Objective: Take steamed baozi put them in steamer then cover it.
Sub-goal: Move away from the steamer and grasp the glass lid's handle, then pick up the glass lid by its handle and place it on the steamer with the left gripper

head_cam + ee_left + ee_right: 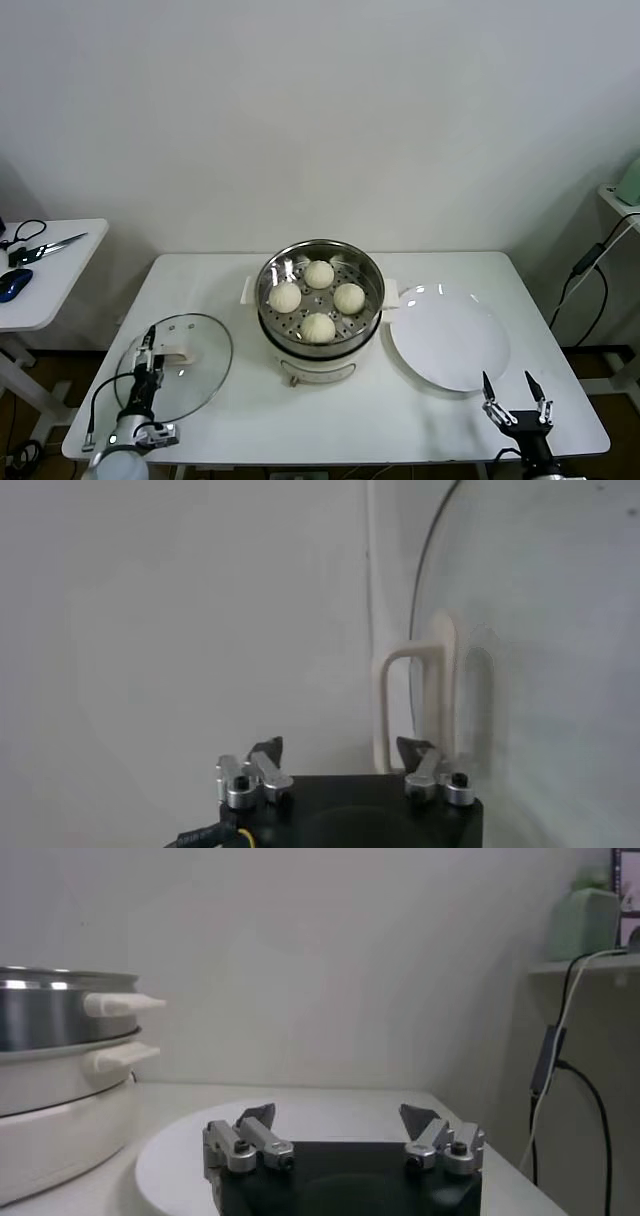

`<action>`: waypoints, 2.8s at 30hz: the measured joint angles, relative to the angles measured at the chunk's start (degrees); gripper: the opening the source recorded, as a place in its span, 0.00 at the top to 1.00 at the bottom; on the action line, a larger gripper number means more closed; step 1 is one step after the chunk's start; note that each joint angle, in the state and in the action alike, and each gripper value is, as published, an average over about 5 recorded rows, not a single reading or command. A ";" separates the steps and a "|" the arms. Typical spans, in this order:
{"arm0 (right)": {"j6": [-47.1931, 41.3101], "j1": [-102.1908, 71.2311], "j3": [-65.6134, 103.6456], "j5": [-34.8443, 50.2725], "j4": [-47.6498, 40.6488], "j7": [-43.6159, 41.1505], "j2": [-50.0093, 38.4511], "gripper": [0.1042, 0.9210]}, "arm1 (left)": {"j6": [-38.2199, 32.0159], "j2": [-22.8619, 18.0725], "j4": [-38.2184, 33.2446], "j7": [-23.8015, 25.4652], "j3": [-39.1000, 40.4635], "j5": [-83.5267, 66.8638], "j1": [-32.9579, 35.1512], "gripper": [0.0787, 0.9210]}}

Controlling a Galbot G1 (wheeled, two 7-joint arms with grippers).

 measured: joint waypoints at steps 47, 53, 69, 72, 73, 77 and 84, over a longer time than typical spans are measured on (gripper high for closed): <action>-2.66 2.27 -0.67 -3.80 1.11 1.55 0.48 0.12 | 24.14 9.86 -37.22 23.93 10.28 -18.76 -7.61 0.91; -2.34 3.68 -1.32 -4.00 0.35 1.46 0.66 0.12 | 29.84 4.92 -38.69 29.33 19.56 -10.64 -13.04 0.91; -1.05 5.86 -2.12 -4.12 -0.96 1.36 1.66 0.12 | 32.74 -16.66 -29.79 34.61 34.90 14.35 -18.35 0.91; -0.64 5.84 -2.20 -4.16 -1.05 1.32 1.99 0.12 | 32.75 -19.08 -27.28 34.61 35.57 17.43 -18.87 0.91; -0.50 5.83 -2.20 -4.16 -1.08 1.32 2.09 0.12 | 32.79 -19.76 -26.50 34.62 35.69 18.29 -19.02 0.91; -0.02 5.70 -2.18 -4.16 -1.20 1.32 2.49 0.12 | 33.00 -21.86 -24.25 34.87 35.84 21.06 -19.23 0.91; 0.64 5.27 -2.29 -4.47 -1.33 1.30 3.03 0.12 | 33.35 -23.60 -22.23 35.56 35.35 23.79 -18.53 0.91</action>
